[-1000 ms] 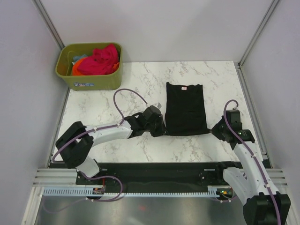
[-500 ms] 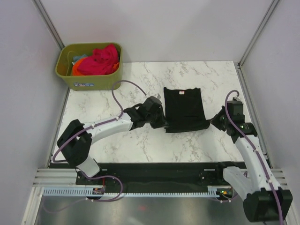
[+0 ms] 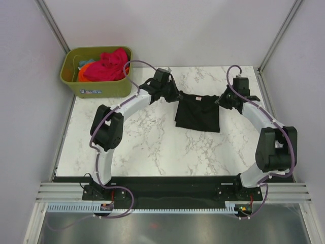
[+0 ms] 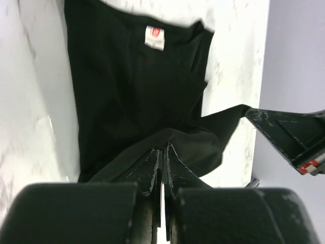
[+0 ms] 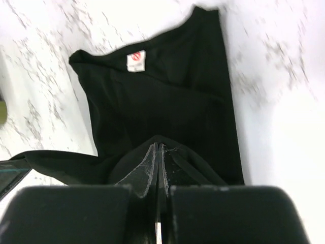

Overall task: Fold and stack the t-shirts
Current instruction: Fold the tshirt

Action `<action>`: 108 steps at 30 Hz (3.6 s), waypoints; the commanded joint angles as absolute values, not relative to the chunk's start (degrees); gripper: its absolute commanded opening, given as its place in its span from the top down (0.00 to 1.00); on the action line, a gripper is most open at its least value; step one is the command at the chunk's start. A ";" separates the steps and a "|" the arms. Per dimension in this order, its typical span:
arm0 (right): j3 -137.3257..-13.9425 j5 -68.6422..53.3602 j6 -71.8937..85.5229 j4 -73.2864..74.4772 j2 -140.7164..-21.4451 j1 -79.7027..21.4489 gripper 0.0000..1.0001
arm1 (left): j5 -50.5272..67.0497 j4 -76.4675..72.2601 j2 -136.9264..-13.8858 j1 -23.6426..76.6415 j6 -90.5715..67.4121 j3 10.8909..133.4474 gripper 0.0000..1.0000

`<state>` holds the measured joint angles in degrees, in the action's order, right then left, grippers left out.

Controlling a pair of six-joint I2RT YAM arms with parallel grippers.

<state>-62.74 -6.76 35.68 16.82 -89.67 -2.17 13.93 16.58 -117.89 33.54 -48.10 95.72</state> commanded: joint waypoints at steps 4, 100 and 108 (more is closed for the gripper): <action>-74.08 -10.11 34.36 11.78 -100.44 -0.97 1.00 | 19.94 14.86 -127.69 29.80 -44.82 111.26 0.98; -25.31 -26.01 31.90 19.42 -67.69 -8.00 0.77 | 18.10 24.70 -81.93 31.46 -35.23 45.35 0.62; -34.25 -21.45 29.80 26.45 -67.23 -8.09 0.56 | 12.48 24.88 -80.92 31.38 -31.48 54.64 0.47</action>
